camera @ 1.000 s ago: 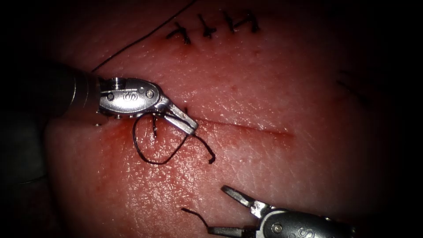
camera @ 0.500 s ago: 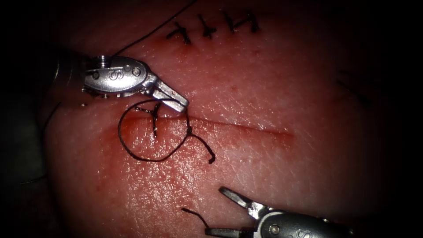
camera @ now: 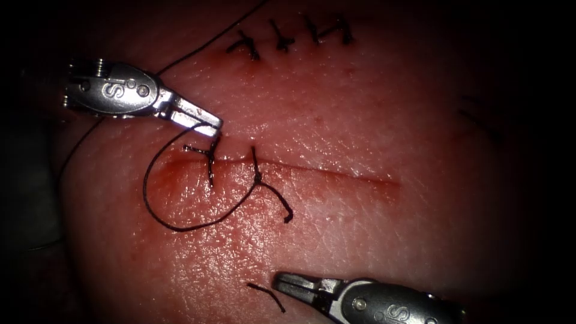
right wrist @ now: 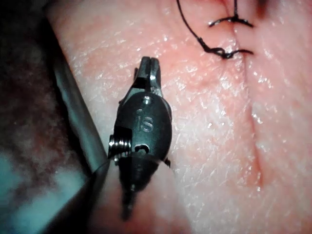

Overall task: Wound Closure
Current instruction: Wrap suture one time counter-clockwise around right jaws, then pick up the short suture tail with right end-effector, then pull down with right needle driver and upward with left tool

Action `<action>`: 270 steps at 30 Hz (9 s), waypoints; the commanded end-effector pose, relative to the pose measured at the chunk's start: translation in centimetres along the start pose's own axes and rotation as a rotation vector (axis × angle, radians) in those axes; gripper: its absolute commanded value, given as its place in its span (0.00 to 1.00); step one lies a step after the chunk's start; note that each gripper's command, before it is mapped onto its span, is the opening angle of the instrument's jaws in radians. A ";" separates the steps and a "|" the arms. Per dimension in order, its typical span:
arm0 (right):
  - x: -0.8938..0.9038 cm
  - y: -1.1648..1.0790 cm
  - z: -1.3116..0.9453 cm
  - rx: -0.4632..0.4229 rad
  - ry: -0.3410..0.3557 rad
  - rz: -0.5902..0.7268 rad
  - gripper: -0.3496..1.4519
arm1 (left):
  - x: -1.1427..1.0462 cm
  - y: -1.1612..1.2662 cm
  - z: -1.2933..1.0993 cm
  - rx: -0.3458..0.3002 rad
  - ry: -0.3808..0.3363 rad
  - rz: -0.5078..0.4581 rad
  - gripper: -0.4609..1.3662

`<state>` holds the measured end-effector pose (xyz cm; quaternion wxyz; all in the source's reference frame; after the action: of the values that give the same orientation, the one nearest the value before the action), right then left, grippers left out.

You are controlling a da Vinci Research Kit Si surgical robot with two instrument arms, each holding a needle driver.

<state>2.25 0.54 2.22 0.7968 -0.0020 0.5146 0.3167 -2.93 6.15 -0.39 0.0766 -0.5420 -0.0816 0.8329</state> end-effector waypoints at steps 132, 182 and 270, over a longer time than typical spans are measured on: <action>-0.30 -0.43 0.69 -0.501 0.353 0.661 0.02 | 0.05 1.54 0.29 0.612 -0.348 0.017 0.06; -0.73 -0.43 0.57 -0.671 0.410 0.997 0.68 | 0.04 1.73 0.46 0.574 -0.352 0.110 0.06; -0.05 -0.10 0.43 -0.693 0.311 0.683 0.00 | 0.08 1.03 0.39 0.578 -0.380 0.093 0.06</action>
<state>2.67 0.59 2.43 0.5213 -0.1419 0.4669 0.7000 -3.36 5.25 -0.51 0.1719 -0.3345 0.1746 0.9100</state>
